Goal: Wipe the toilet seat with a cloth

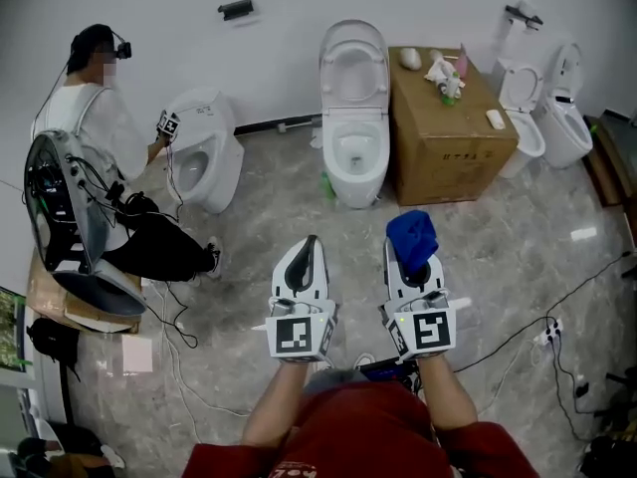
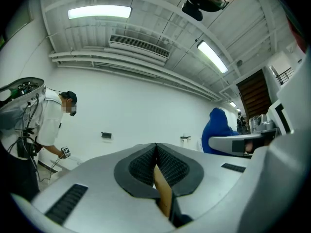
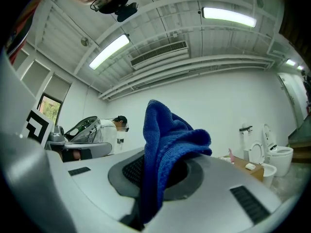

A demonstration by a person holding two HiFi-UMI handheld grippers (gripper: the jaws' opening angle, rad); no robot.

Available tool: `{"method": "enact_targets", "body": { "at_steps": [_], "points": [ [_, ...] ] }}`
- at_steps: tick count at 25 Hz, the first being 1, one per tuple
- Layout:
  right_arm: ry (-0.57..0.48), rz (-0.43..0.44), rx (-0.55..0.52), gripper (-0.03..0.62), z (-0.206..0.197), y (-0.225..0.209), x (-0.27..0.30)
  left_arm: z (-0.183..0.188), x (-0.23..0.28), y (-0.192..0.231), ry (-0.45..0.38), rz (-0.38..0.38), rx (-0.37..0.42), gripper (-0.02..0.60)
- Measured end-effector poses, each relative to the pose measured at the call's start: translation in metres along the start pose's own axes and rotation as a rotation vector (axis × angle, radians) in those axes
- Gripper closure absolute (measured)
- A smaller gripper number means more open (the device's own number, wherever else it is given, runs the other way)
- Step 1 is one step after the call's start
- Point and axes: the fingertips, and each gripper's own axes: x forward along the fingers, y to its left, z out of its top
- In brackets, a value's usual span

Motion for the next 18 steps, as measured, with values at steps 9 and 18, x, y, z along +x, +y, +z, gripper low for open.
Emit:
{"method": "enact_targets", "body": {
  "at_steps": [9,18],
  "points": [
    [0.017,0.02,0.025,0.542,-0.011,-0.028,-0.003,-0.007,0.022,-0.026,0.014,-0.003,0.012,0.566],
    [0.04,0.005,0.02,0.542,-0.031,-0.043,0.054,-0.026,0.076,0.008,0.02,-0.009,-0.003,0.566]
  ]
}}
